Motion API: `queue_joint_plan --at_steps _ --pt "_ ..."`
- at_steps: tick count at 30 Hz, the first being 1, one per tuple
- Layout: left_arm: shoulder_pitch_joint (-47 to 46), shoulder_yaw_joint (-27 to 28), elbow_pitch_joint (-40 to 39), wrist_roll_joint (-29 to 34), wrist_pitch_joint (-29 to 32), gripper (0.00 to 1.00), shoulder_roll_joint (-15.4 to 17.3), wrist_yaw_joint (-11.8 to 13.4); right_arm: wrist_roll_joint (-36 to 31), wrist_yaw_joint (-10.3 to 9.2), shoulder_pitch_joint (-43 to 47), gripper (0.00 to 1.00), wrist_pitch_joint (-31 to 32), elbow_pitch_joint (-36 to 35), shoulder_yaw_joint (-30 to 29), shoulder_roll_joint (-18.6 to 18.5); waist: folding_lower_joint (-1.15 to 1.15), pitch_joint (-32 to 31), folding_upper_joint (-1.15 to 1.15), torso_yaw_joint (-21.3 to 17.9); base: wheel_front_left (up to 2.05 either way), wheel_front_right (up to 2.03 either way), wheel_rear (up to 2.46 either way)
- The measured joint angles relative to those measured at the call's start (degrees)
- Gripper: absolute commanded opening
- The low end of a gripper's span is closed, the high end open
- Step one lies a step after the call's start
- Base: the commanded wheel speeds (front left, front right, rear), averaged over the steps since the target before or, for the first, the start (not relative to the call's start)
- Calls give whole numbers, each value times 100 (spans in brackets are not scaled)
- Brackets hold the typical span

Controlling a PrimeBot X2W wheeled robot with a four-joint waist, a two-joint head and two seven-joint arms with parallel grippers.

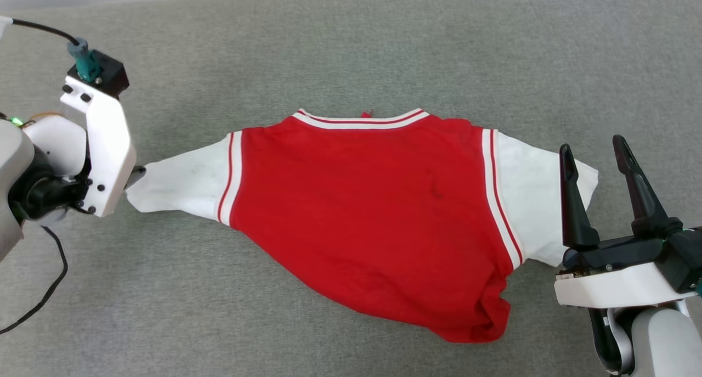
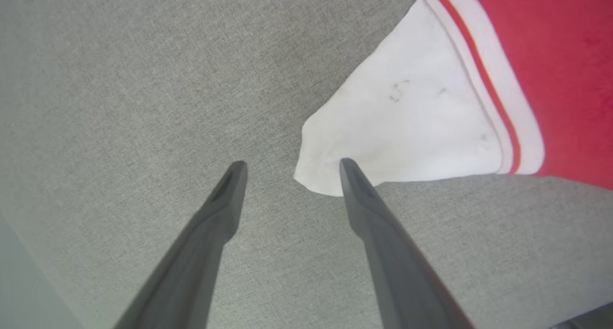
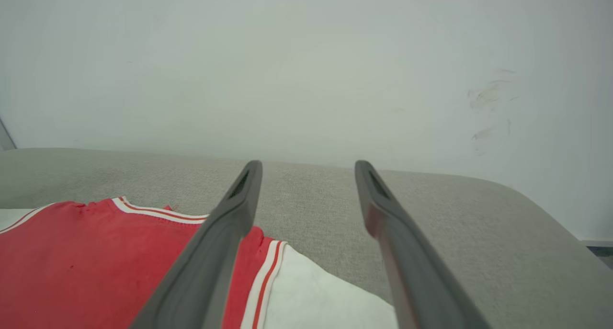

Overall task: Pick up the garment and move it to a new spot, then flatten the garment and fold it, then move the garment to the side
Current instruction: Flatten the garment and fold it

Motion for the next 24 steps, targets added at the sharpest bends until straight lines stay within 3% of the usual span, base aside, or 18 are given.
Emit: queue_joint_plan --at_steps 6,14,16,24 --pt "274 -49 138 -70 20 100 -23 147 21 0 -15 100 0 -21 20 1 0 157 0 -167 0 0 0" --pt "452 -78 407 16 11 100 -96 105 27 0 -81 100 0 4 4 4 0 324 0 -310 0 0 0" --pt "470 -64 486 -1 -51 1 -137 87 25 0 -82 100 -1 31 -8 5 0 307 0 -302 0 0 0" --pt "547 36 505 -77 -421 0 -241 -83 -42 0 -97 100 -1 31 -188 -125 0 32 0 -173 0 0 0"
